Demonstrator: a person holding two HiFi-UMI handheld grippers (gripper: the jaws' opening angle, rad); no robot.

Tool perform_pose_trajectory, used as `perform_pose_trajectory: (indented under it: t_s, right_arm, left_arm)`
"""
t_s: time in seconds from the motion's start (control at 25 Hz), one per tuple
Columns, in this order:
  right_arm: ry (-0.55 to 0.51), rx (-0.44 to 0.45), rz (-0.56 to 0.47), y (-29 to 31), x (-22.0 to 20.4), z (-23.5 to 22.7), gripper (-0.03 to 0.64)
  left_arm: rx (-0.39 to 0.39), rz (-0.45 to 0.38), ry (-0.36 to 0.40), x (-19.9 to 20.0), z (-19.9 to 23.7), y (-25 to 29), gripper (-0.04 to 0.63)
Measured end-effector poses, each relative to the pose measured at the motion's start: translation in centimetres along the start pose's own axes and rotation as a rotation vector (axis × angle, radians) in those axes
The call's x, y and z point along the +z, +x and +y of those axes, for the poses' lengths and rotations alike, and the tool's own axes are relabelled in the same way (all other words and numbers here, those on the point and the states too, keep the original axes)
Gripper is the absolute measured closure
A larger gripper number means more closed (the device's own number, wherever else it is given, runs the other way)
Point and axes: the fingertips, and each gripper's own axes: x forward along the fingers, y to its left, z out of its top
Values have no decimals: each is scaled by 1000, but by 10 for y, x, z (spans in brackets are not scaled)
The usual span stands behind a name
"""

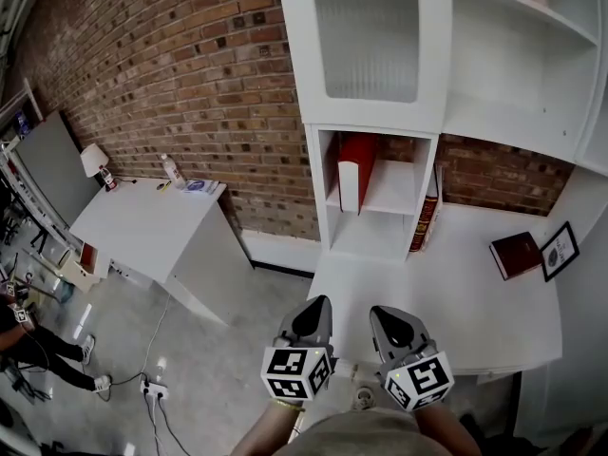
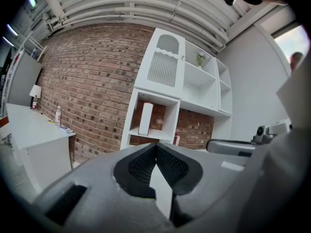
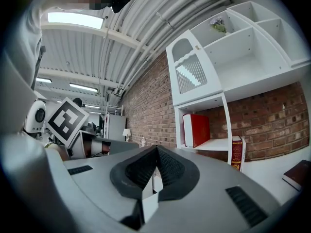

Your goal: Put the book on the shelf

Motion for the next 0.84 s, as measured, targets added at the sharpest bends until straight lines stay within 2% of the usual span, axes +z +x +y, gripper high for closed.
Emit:
perform_pose_trajectory:
  t_s: [0.84]
  right_arm:
    - [-3, -13, -6, -7, 3, -3, 611]
  left_arm:
    - [-14, 10, -12, -2, -6, 1, 586]
